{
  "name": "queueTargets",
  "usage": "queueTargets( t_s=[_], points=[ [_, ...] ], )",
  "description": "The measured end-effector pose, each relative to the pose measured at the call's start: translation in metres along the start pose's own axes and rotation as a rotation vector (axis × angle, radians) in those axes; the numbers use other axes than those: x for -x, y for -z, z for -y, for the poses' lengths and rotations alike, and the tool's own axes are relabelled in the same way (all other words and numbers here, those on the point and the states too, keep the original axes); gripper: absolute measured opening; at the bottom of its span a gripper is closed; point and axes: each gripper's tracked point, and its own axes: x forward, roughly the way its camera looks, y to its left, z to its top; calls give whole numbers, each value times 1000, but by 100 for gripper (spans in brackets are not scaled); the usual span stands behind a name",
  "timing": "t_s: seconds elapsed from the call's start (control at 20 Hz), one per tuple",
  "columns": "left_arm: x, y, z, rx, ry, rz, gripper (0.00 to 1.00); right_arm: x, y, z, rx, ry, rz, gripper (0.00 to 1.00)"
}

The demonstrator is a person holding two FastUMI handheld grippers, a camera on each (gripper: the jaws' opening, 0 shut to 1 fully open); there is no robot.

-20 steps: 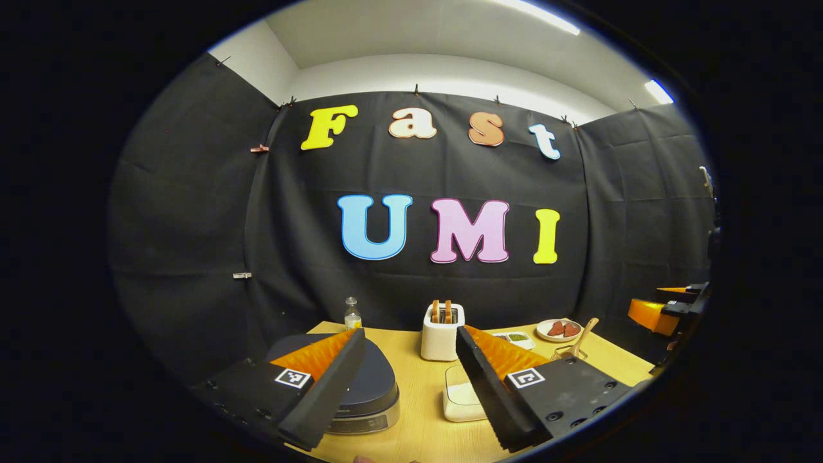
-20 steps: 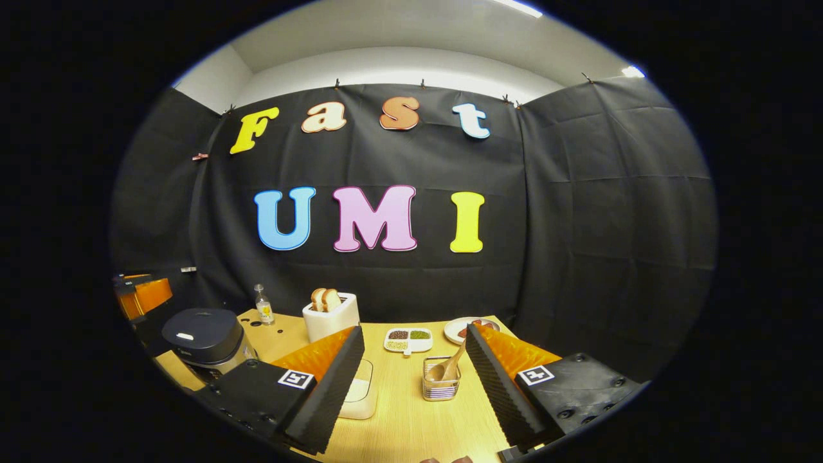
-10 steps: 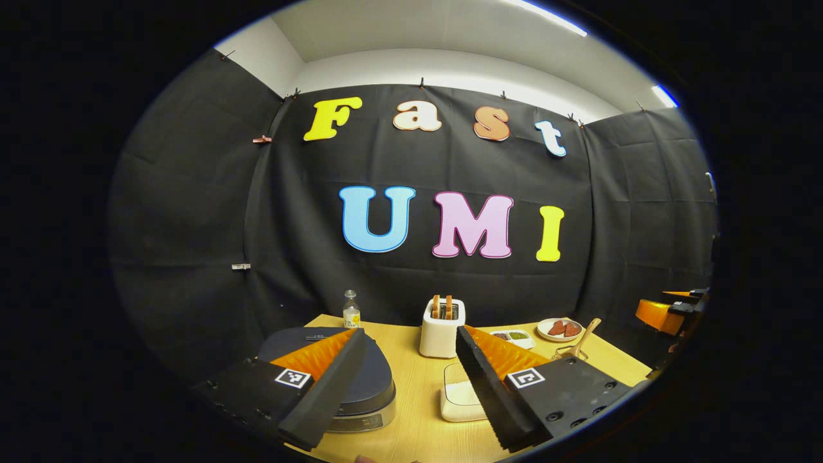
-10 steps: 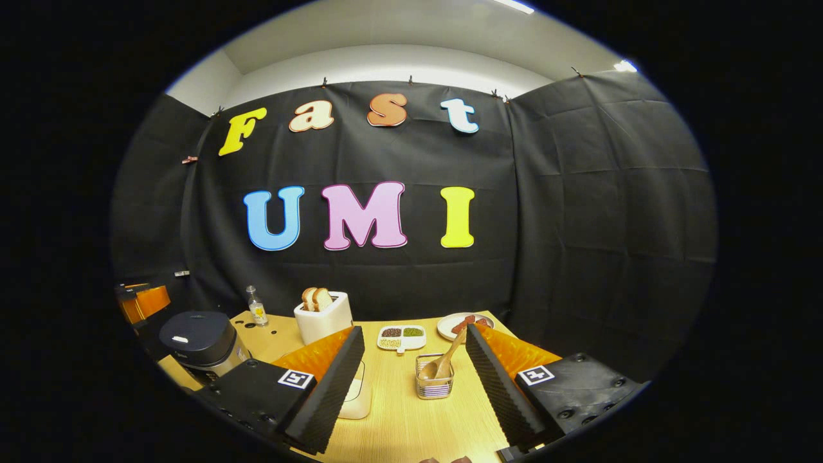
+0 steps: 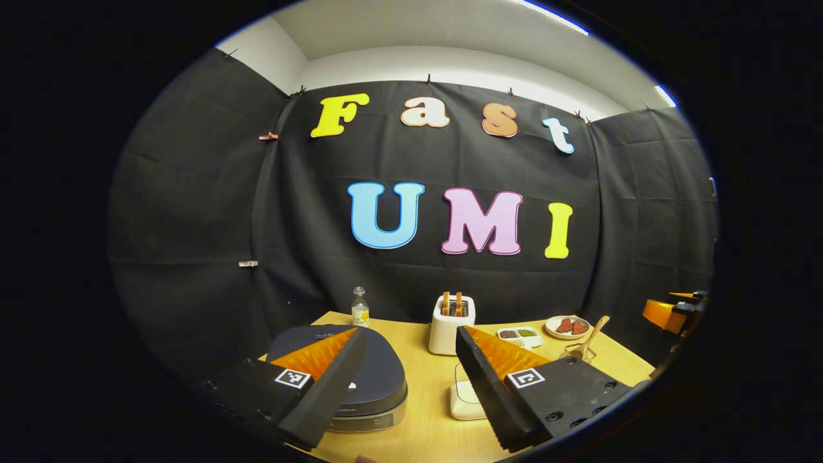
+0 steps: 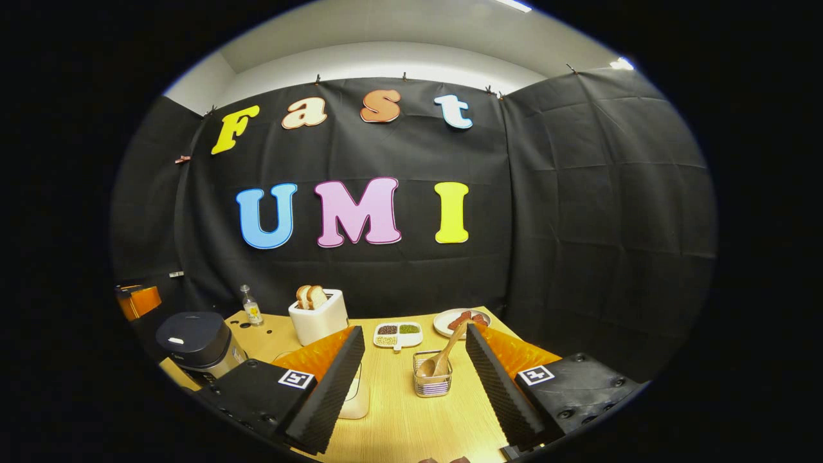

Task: Close the left gripper, press the button to open the rice cooker; take a wooden spoon from the chopstick holder with the right hand, scoop a spoonful of rice and pour it into the rice cooker, then put the wooden spoon back into the chopstick holder.

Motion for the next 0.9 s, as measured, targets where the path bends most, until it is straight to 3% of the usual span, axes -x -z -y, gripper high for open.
queueTargets(
  t_s=[0.2,0.5,0.75,0.9],
  points=[
    [-6,-1,-27,-16,-57,-17,92,-2,6,-1,-6,9,-20,99],
    [-18,1,-67,-18,-83,-75,53,-2,12,-3,-24,25,-35,99],
    [-32,19,-95,-14,-90,-154,11,3,13,-4,-18,49,-36,99],
    [-37,36,-87,35,-18,-228,6,10,15,-8,-1,61,-44,99]
  ],
)
